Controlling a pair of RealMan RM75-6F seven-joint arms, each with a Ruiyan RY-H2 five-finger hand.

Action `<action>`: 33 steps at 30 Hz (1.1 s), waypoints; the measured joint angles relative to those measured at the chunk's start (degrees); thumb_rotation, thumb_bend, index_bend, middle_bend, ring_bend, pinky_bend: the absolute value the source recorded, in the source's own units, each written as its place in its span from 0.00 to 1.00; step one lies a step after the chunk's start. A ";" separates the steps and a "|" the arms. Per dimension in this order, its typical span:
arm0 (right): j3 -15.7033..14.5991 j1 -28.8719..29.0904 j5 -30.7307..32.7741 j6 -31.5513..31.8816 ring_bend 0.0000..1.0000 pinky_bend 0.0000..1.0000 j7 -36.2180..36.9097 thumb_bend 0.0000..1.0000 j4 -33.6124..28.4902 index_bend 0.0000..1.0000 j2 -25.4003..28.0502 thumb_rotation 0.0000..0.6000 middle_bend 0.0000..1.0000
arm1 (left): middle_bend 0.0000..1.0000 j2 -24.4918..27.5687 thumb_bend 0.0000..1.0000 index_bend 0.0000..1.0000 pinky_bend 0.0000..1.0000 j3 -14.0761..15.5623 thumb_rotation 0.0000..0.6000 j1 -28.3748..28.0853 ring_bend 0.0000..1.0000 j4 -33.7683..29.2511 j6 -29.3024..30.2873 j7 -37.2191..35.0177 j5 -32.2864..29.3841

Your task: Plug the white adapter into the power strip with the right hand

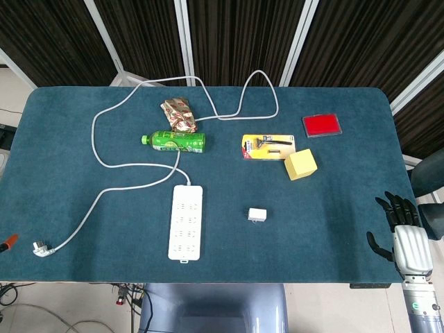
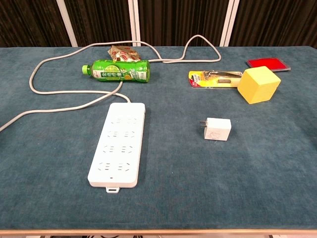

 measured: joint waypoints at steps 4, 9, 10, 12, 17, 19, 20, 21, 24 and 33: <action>-0.15 0.08 -0.02 -0.24 0.00 0.00 -0.47 0.43 -0.13 0.14 -0.12 1.00 0.07 | 0.00 0.06 0.08 0.16 0.00 0.12 1.00 0.15 0.00 -0.21 0.25 0.17 0.15; -0.36 0.08 0.24 -0.73 0.00 0.00 -1.01 0.43 -0.85 0.14 0.02 1.00 0.07 | 0.00 0.17 0.08 0.16 0.00 0.29 1.00 0.47 0.00 -0.63 1.16 0.31 0.77; -0.41 0.08 0.32 -0.87 0.00 0.00 -0.98 0.43 -1.22 0.14 0.12 1.00 0.07 | 0.00 0.17 0.08 0.16 0.00 0.31 1.00 0.56 0.00 -0.69 1.42 0.35 0.88; -0.51 0.10 0.44 -1.24 0.00 0.00 -0.59 0.43 -1.77 0.14 0.31 1.00 0.07 | 0.00 0.17 0.08 0.16 0.00 0.35 1.00 0.78 0.00 -0.88 1.80 0.54 0.98; -0.84 0.25 0.95 -2.62 0.00 0.00 0.48 0.43 -2.81 0.14 1.06 1.00 0.07 | 0.00 0.19 0.08 0.16 0.00 0.41 1.00 0.77 0.00 -1.19 1.47 1.08 0.69; -0.89 0.36 1.08 -2.92 0.00 0.00 0.42 0.43 -2.95 0.14 1.06 1.00 0.07 | 0.00 0.18 0.08 0.16 0.00 0.45 1.00 0.75 0.00 -1.33 1.47 1.31 0.76; -0.91 0.41 1.08 -3.02 0.00 0.00 0.50 0.43 -3.00 0.14 1.04 1.00 0.07 | 0.00 0.17 0.08 0.16 0.00 0.47 1.00 0.75 0.00 -1.35 1.50 1.39 0.80; -0.93 0.47 1.05 -3.16 0.00 0.00 0.69 0.43 -3.03 0.14 1.01 1.00 0.07 | 0.00 0.13 0.08 0.16 0.00 0.49 1.00 0.75 0.00 -1.38 1.53 1.51 0.83; -1.29 0.77 0.71 -3.93 0.00 0.00 1.42 0.43 -3.23 0.14 0.98 1.00 0.07 | 0.00 0.13 0.08 0.16 0.00 0.55 1.00 0.72 0.00 -1.52 1.34 1.62 0.80; -3.19 2.33 -1.63 -7.45 0.11 0.00 4.71 0.43 -6.77 0.14 2.51 1.00 0.16 | 0.00 0.81 0.08 0.16 0.00 0.26 1.00 1.38 0.00 -1.57 2.43 -0.15 0.59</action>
